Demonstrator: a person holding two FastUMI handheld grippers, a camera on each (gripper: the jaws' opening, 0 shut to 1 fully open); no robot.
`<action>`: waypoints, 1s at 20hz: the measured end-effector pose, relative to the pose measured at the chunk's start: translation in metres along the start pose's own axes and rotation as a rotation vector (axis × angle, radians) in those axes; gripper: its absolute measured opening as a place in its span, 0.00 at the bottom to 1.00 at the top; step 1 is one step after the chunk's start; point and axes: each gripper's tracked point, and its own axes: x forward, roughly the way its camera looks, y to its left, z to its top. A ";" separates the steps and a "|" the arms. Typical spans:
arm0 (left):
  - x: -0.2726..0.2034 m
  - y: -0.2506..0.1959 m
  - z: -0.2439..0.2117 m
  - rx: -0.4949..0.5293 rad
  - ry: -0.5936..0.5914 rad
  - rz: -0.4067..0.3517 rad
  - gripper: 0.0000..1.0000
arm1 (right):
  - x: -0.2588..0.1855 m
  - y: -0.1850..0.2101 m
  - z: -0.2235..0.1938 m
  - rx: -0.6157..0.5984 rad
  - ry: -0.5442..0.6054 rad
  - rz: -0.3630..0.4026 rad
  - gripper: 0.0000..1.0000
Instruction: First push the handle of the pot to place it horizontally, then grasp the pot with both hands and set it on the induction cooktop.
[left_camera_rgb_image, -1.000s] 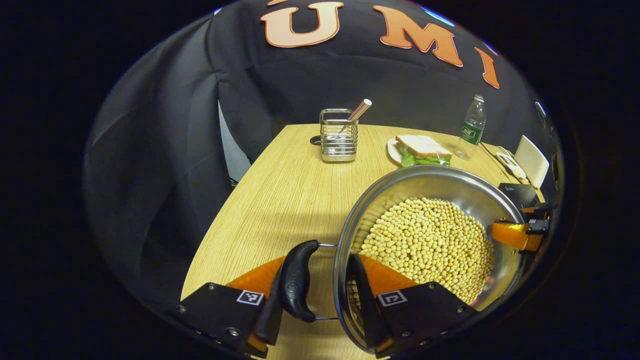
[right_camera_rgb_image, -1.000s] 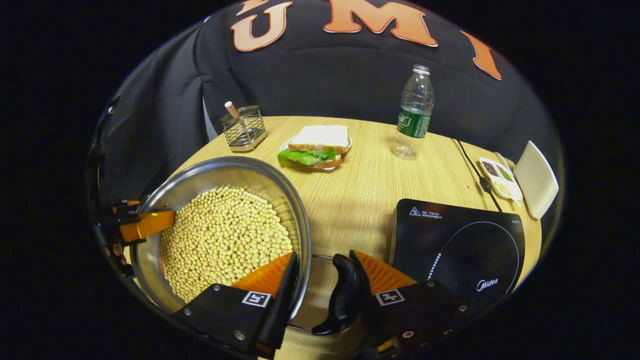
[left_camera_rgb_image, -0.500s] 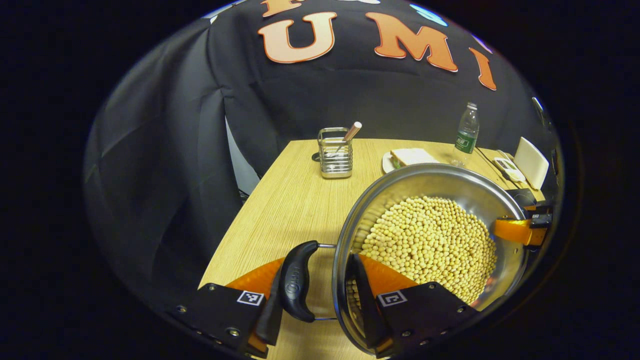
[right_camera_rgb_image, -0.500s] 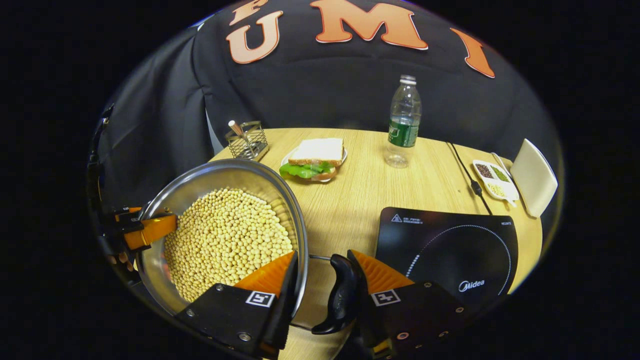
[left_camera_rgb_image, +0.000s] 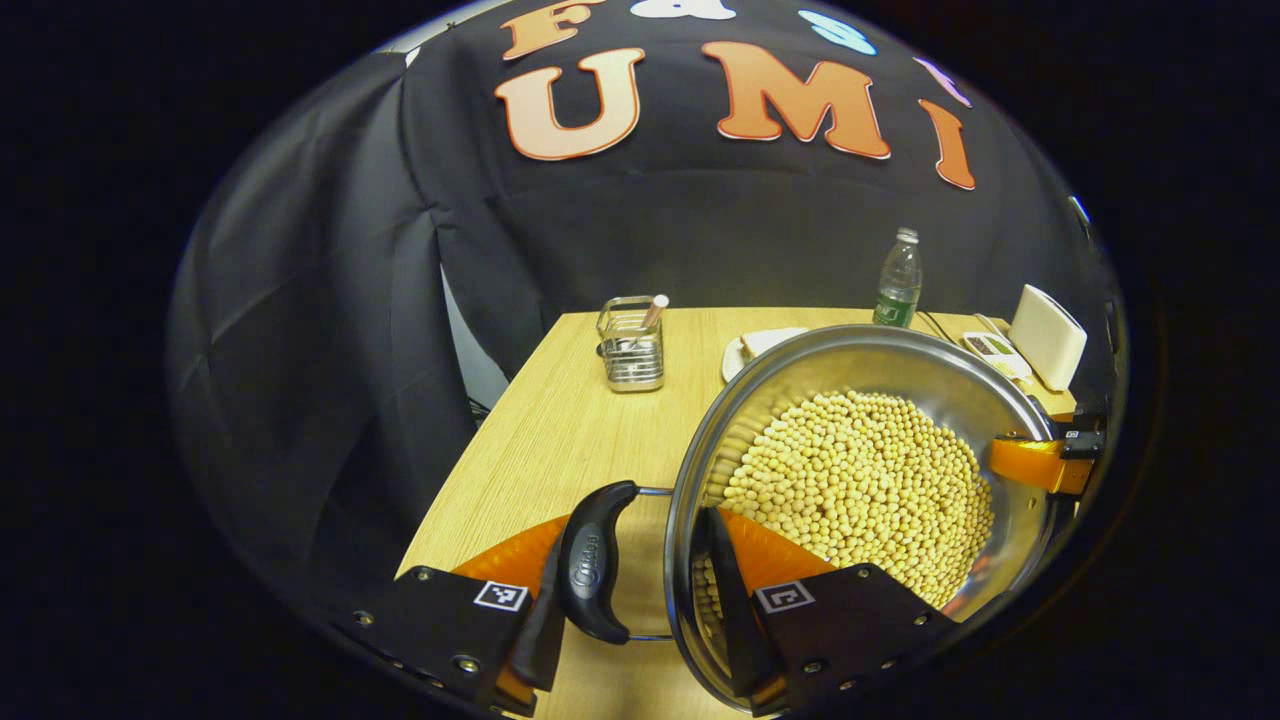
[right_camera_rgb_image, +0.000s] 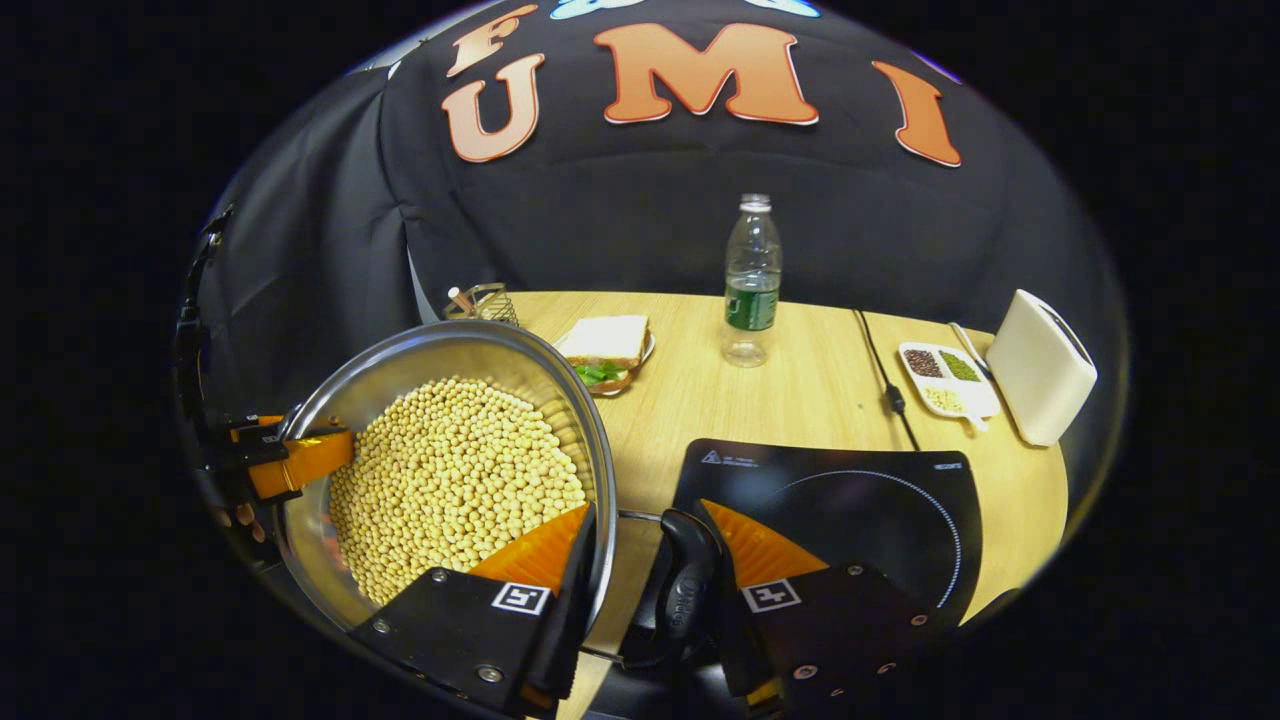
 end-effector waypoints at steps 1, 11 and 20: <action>-0.009 -0.004 0.005 0.006 -0.005 -0.005 0.67 | -0.005 -0.008 0.002 0.006 -0.008 -0.005 0.55; -0.057 -0.072 0.040 0.079 -0.037 -0.098 0.67 | -0.043 -0.113 0.005 0.052 -0.050 -0.098 0.51; -0.024 -0.163 0.045 0.128 -0.044 -0.173 0.67 | -0.058 -0.201 -0.012 0.111 -0.047 -0.172 0.55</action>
